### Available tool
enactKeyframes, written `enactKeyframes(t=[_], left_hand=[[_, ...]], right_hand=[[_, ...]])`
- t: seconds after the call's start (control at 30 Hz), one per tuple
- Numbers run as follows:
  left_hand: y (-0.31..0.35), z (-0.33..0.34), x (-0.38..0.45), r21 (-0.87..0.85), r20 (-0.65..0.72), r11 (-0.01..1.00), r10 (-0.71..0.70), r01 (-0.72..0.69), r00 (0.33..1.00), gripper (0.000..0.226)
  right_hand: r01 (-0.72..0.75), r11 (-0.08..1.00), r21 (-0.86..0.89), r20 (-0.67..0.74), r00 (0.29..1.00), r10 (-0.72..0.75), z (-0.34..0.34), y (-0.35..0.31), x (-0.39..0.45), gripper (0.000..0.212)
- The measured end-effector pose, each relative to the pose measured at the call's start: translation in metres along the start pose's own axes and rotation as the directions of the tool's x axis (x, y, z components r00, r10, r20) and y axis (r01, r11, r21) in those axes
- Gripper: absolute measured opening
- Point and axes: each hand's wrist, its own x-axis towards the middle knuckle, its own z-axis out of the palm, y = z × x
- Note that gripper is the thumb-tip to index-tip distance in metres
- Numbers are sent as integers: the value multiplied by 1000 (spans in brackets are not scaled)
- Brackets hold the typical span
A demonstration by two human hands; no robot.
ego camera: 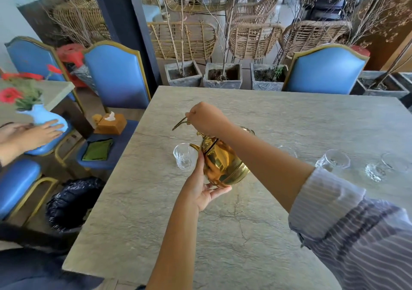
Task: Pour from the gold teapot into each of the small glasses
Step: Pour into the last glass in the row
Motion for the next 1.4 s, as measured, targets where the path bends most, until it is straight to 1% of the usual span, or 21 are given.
enactKeyframes(t=[0.07, 0.23, 0.73, 0.93, 1.2, 1.33, 1.4], left_hand=[[1, 2, -1, -6, 1, 1000, 7, -7, 1000, 54], [3, 6, -5, -13, 4, 1000, 14, -14, 1000, 53], [7, 22, -20, -2, 78, 1000, 6, -5, 997, 58], [8, 30, -26, -11, 106, 1000, 16, -15, 994, 69], [9, 38, -34, 0, 140, 1000, 30, -31, 990, 70], [10, 41, -37, -10, 152, 999, 36, -35, 988, 82], [10, 43, -38, -17, 163, 999, 34, -32, 986, 84]], right_hand=[[8, 1000, -14, 1, 1000, -7, -2, -2, 3, 35], [-4, 999, -44, -5, 1000, 4, -2, -7, 8, 37], [73, 990, -118, 1, 997, -74, -25, -16, 2, 36], [94, 982, -165, -18, 995, -98, -37, -24, -3, 38], [128, 971, -200, -22, 991, -135, -50, -30, -12, 36], [136, 969, -206, -27, 989, -145, -52, -32, -12, 36], [137, 968, -211, -29, 989, -146, -54, -33, -13, 36]])
